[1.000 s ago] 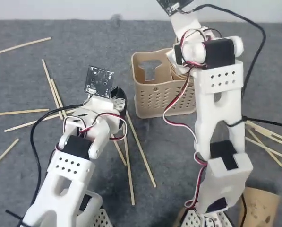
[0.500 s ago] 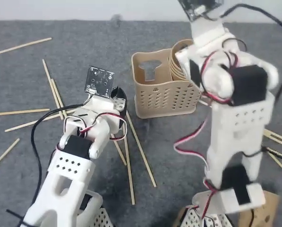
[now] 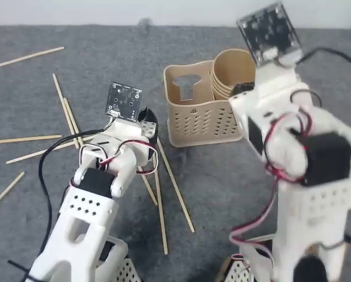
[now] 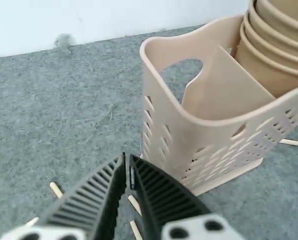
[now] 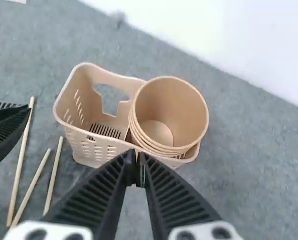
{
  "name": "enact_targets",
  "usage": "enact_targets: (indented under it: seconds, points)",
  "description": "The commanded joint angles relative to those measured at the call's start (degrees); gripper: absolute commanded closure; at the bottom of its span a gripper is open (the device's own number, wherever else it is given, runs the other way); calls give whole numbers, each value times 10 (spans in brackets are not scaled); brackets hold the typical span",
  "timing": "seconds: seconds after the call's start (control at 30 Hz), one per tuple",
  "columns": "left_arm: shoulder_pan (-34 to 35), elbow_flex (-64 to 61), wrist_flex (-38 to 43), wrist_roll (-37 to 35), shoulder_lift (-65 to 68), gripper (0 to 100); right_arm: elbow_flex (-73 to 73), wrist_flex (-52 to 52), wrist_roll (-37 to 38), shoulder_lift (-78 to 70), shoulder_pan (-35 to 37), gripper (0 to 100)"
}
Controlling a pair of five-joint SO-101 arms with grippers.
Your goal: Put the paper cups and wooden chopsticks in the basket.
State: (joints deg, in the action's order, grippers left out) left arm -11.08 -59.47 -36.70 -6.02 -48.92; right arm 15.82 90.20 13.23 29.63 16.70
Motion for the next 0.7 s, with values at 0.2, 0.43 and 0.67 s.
enact_targets:
  seconds: [0.2,0.43,0.67]
  points:
    - [-1,-10,41,6,-17,987,-418,-408,-7,201,-60,991]
    - [-1,-10,42,6,-16,987,-529,-593,-8,157,-79,991]
    - [-1,-10,42,6,-15,987,-551,-647,-4,95,-80,991]
